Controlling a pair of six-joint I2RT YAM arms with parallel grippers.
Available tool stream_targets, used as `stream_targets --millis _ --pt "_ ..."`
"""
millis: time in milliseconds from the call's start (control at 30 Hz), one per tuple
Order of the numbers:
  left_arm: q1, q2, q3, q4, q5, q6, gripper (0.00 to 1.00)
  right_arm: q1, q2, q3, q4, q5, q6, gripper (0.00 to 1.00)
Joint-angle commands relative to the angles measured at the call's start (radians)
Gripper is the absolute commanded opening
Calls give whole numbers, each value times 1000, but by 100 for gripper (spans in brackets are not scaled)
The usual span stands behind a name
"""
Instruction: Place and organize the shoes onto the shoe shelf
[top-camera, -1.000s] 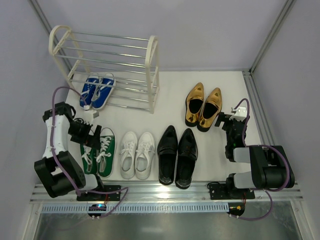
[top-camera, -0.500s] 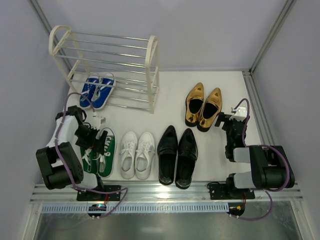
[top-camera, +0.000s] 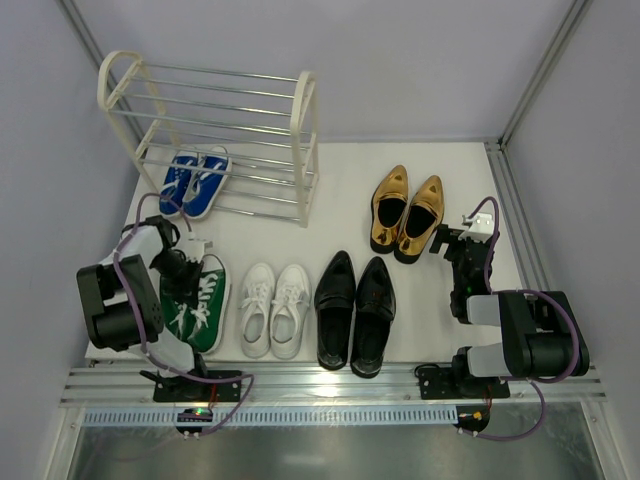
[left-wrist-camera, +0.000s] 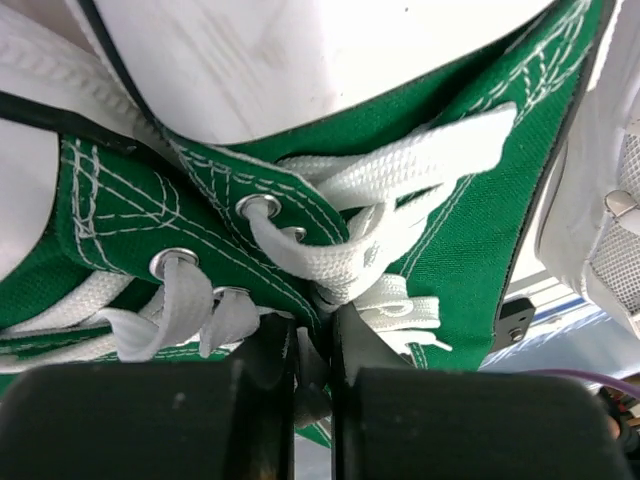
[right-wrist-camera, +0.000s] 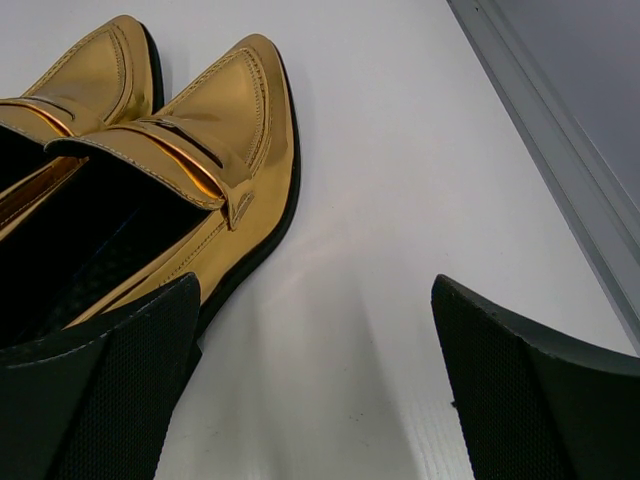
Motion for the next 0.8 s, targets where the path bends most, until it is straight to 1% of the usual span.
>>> stream_targets --millis 0,233,267,367,467,533,700,767 --pt "10 54 -38 233 -47 56 0 1 -7 6 76 -3 -6 97" --pt "10 -202 -60 206 104 106 0 1 -8 6 76 -2 -7 97" --pt "10 -264 -70 224 138 106 0 1 -9 6 76 0 -6 97" --pt "9 -363 -98 302 189 80 0 1 -9 5 76 0 -7 97" --pt "7 -401 -113 357 224 34 0 1 -7 5 76 0 -6 97" --pt "6 -421 -130 428 236 -13 0 1 -7 5 76 -2 -6 97" --pt "-2 -415 -136 580 270 -87 0 1 -8 6 76 -2 -6 97" --pt "-19 -406 -126 592 298 -110 0 1 -7 6 76 -2 -6 97"
